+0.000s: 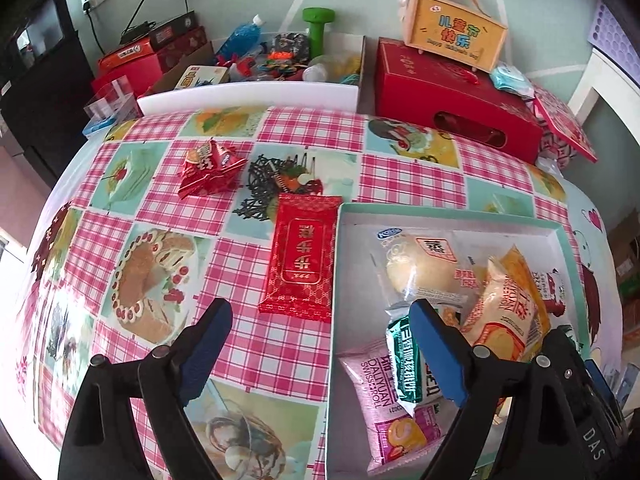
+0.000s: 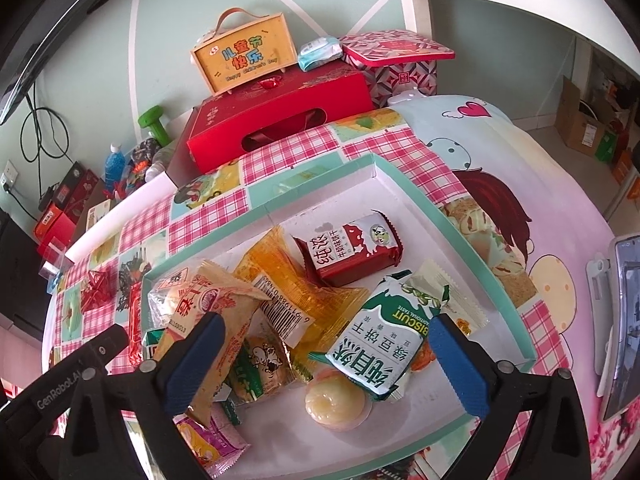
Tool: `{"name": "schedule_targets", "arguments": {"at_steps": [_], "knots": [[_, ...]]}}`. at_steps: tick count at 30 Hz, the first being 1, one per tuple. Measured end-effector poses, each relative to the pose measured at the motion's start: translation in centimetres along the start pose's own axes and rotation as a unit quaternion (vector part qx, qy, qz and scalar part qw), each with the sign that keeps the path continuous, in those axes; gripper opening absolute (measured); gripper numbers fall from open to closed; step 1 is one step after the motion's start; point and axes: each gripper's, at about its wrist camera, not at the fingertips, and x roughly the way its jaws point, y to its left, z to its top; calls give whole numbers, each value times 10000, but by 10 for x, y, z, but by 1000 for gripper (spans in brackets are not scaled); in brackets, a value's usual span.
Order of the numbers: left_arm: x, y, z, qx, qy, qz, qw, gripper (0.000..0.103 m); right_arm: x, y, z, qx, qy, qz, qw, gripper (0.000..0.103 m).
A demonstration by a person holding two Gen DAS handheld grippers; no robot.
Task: Organize snacks
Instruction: 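Open both grippers to drop the packets into the tray and withdraw, then move both grippers back over the remaining red packets on the cloth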
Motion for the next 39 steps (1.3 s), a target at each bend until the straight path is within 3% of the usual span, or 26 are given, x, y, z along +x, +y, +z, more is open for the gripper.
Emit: {"name": "schedule_targets", "arguments": {"at_steps": [14,39], "knots": [[4,19,3,-199,51,140,9997,94,-7,24,-2,-372,-110,88,9992,103],[-5,112,18,-478,9,363,9982,94,-10,106,-26,-1333,36,739,9883,103]]}}
